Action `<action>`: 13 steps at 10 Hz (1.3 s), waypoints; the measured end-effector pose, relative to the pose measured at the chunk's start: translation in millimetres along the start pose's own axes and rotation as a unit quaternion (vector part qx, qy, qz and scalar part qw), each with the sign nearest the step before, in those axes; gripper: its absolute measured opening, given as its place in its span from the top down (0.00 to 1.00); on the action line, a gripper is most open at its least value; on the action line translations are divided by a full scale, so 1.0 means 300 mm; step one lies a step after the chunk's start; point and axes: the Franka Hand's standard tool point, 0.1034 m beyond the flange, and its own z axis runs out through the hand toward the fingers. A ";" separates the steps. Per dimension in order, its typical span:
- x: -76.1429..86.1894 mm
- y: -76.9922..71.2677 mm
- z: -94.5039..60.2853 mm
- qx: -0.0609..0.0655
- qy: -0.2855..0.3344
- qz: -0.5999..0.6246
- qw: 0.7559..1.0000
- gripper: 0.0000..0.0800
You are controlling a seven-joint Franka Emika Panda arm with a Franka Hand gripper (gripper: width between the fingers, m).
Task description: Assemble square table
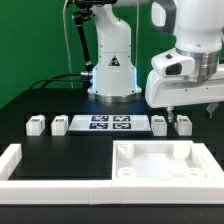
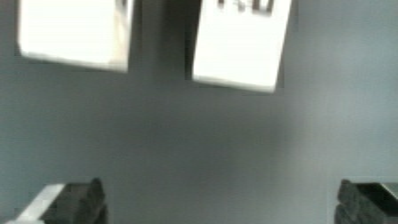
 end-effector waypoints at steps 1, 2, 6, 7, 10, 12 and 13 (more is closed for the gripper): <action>-0.015 -0.014 0.016 0.003 -0.048 0.010 0.999 0.19; -0.026 -0.019 0.036 0.000 -0.069 0.007 0.998 0.19; -0.053 -0.014 0.051 -0.003 -0.207 0.010 0.978 0.19; -0.057 -0.016 0.057 -0.004 -0.244 0.009 0.970 0.19; -0.069 -0.032 0.088 -0.006 -0.323 0.013 0.946 0.19; -0.063 -0.033 0.089 -0.005 -0.317 0.013 0.948 0.19; -0.064 -0.034 0.093 -0.005 -0.318 0.013 0.948 0.19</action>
Offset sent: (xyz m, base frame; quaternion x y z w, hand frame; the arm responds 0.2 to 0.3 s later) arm 0.0000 0.0000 0.0000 0.0000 -0.1938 0.0000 0.9810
